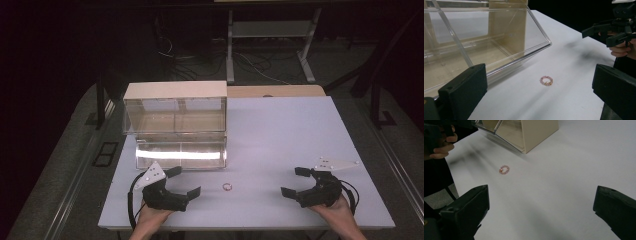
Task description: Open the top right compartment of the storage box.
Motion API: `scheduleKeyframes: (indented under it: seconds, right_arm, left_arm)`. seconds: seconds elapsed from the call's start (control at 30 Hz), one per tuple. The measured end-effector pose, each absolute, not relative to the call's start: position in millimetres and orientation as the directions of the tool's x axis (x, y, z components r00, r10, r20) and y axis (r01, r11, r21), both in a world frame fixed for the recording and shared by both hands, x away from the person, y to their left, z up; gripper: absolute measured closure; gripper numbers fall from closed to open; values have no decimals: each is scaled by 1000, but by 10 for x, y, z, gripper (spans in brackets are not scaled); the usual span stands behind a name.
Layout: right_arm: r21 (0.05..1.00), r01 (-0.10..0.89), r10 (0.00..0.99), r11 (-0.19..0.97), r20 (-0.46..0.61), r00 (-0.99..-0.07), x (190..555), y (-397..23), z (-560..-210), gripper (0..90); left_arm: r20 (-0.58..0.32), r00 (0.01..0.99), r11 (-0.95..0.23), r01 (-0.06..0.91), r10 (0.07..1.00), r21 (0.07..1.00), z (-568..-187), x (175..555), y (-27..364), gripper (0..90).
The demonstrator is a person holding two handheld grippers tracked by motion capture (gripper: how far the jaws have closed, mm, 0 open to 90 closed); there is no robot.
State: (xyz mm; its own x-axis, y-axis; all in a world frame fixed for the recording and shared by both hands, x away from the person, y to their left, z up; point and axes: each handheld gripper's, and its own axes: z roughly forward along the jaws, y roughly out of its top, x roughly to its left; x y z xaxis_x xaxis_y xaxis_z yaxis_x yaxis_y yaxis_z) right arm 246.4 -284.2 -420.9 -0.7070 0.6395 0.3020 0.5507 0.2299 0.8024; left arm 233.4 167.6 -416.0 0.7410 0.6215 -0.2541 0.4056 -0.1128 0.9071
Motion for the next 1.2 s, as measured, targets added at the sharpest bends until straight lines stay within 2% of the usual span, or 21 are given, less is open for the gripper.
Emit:
scheduleKeyframes:
  seconds: [0.47, 1.2]
  right_arm:
    - [798, 556, 630, 230, 313, -711, 2463, -2843, -4210, 2]
    - [790, 572, 630, 221, 332, -702, 2459, -2869, -4216, 2]
  left_arm:
    - [-259, 747, -116, 409, 612, 905, -4146, 2316, 1649, 0]
    - [-249, 782, -194, 423, 571, 885, -3967, 2313, 1539, 0]
